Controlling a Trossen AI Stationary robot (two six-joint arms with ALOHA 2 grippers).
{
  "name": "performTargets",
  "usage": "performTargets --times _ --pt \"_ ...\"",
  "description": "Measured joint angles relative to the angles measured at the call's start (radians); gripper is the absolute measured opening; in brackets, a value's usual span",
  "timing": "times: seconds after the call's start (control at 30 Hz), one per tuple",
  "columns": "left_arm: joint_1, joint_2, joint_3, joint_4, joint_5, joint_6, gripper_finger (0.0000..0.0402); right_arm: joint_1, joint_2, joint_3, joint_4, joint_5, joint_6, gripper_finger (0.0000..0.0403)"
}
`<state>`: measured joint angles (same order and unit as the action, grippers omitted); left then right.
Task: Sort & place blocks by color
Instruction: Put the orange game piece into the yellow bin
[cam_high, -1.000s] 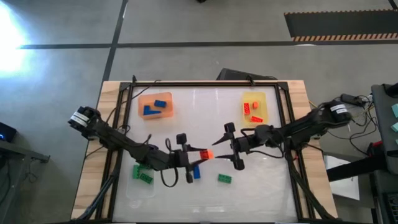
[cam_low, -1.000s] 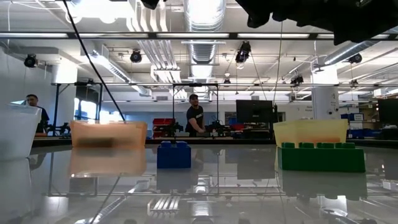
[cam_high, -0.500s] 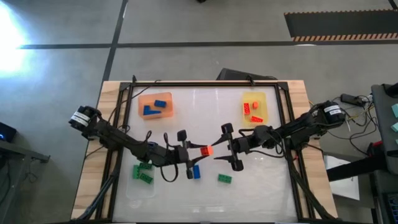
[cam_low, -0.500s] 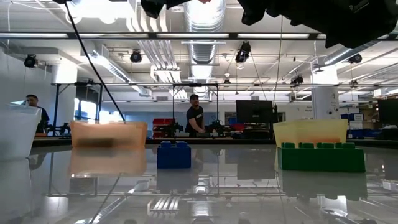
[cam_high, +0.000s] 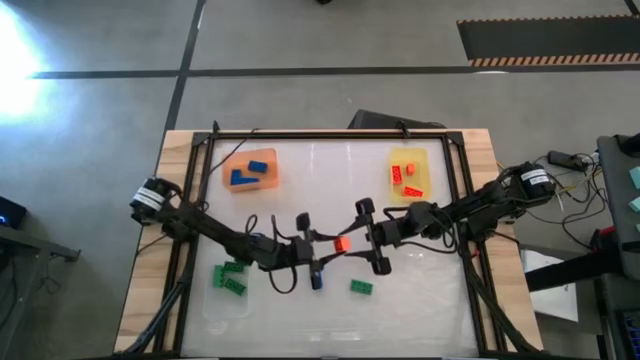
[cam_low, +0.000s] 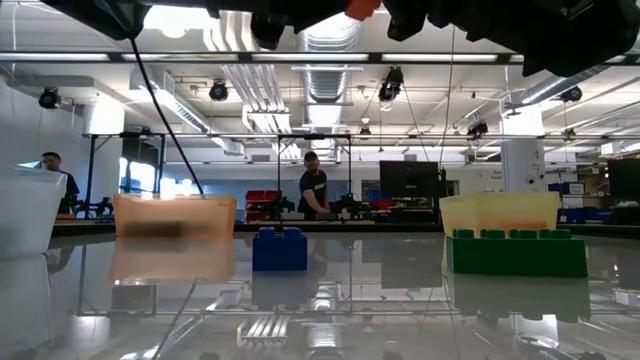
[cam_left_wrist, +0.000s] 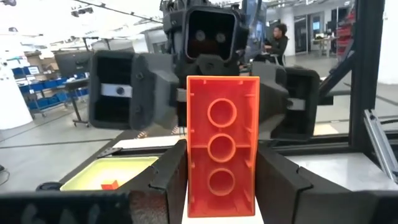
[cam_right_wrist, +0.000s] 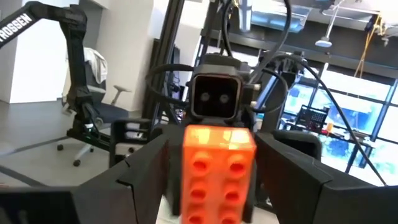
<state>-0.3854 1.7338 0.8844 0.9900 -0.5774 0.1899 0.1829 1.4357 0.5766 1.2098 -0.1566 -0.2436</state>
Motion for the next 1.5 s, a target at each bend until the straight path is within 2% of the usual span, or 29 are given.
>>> performTargets --times 0.2,0.43,0.67,0.9,1.07,1.2,1.3,1.4,1.5 --pt "0.0 0.006 0.012 -0.002 0.0 0.002 0.013 0.0 0.0 0.0 0.0 0.001 0.002 0.021" --pt "0.0 0.009 0.011 -0.004 0.0 0.006 0.013 0.0 0.0 0.002 -0.002 -0.001 0.035 0.0129" --pt "0.0 0.009 0.009 -0.004 -0.001 0.0 0.0139 0.0 0.0 0.002 -0.009 -0.001 0.037 0.0128" --pt "0.002 0.009 0.009 -0.004 -0.005 -0.031 0.0198 -0.001 0.0 0.003 -0.036 0.003 0.033 0.0128" --pt "0.0 -0.009 -0.007 -0.035 -0.015 -0.022 0.0229 -0.012 -0.013 0.004 -0.089 0.066 0.033 0.0128" --pt "-0.012 -0.051 -0.033 -0.151 -0.088 -0.029 0.0237 -0.032 -0.051 0.011 -0.238 0.116 0.033 0.0128" --pt "-0.024 -0.09 -0.04 -0.263 -0.15 -0.055 0.0238 -0.053 -0.091 0.042 -0.435 0.221 0.023 0.0128" --pt "-0.025 -0.126 -0.041 -0.384 -0.196 -0.096 0.0238 -0.072 -0.122 0.086 -0.68 0.37 0.025 0.0128" --pt "-0.023 -0.153 -0.042 -0.461 -0.211 -0.132 0.0238 -0.102 -0.14 0.141 -0.964 0.586 0.068 0.0128"
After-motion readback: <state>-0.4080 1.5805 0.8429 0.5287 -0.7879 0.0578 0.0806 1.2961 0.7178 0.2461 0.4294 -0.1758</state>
